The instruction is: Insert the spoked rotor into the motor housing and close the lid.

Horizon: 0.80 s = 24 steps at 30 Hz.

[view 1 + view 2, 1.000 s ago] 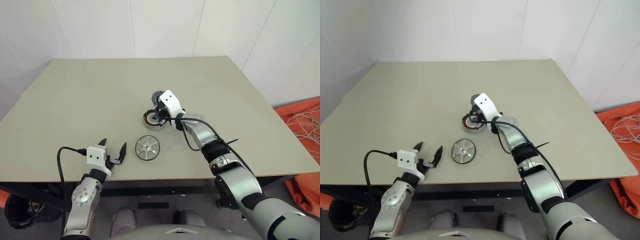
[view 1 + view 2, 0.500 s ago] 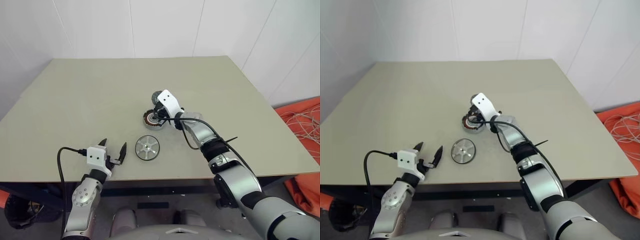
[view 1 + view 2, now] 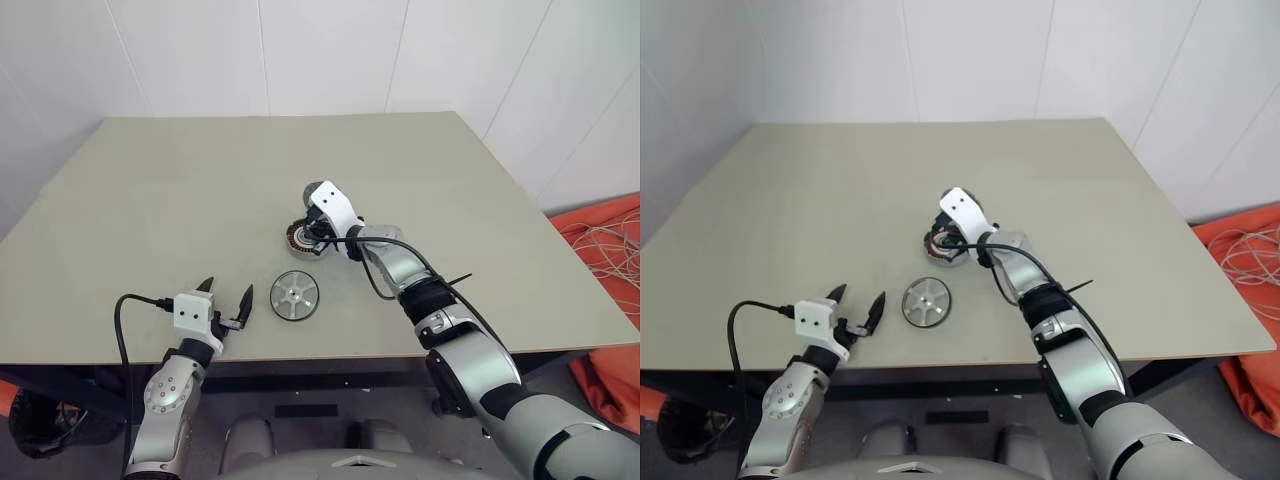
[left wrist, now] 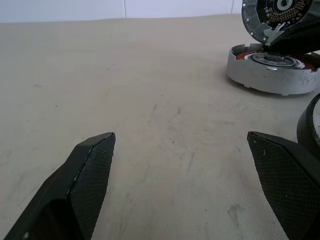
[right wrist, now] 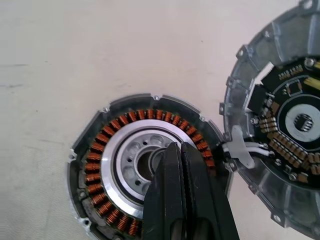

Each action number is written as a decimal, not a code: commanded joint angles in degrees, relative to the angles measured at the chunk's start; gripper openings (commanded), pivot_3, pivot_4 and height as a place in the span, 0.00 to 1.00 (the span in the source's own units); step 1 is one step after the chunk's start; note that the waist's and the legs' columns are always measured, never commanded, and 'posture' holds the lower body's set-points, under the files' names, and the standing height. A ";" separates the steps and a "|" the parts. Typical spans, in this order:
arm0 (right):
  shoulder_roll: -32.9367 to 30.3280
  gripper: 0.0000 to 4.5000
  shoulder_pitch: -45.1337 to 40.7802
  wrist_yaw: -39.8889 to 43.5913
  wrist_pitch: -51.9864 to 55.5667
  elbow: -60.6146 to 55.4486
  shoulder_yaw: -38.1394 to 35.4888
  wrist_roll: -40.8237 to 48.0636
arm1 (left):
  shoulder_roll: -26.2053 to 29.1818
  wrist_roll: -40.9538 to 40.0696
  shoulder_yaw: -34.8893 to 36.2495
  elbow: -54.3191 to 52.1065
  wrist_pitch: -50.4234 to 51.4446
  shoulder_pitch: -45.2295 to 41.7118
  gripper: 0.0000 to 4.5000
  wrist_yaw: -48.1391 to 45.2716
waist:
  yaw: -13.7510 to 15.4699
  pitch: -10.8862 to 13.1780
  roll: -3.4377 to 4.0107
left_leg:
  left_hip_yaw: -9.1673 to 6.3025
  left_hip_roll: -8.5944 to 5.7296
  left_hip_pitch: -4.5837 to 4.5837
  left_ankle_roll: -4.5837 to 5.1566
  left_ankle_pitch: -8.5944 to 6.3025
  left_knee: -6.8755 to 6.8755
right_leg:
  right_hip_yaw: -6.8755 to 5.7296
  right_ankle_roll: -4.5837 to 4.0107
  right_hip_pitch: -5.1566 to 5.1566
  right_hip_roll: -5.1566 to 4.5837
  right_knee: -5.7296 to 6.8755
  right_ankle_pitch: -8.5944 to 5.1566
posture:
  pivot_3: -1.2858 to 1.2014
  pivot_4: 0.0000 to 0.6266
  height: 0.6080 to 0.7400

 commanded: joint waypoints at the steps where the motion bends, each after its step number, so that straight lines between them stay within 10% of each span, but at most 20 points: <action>1: 0.20 0.01 -0.62 0.13 0.04 -2.79 -0.08 0.38 | -0.08 -0.11 -0.06 -1.01 -0.18 -0.30 1.00 0.06 | 0.00 0.00 0.00 | 0.00 0.00 0.00 0.00 0.00 0.00 | 0.00 0.00 0.00 0.00 0.00 0.00 | 0.52 0.00 1.00; 24: -2.11 0.01 -0.95 -2.41 -1.08 0.07 -0.11 -0.81 | -0.08 -0.75 0.31 -0.91 -0.14 -0.09 1.00 -0.34 | 0.01 0.04 0.05 | 0.00 0.00 0.00 0.00 0.00 0.00 | 0.00 0.00 0.00 0.00 0.00 0.00 | 0.52 0.00 1.00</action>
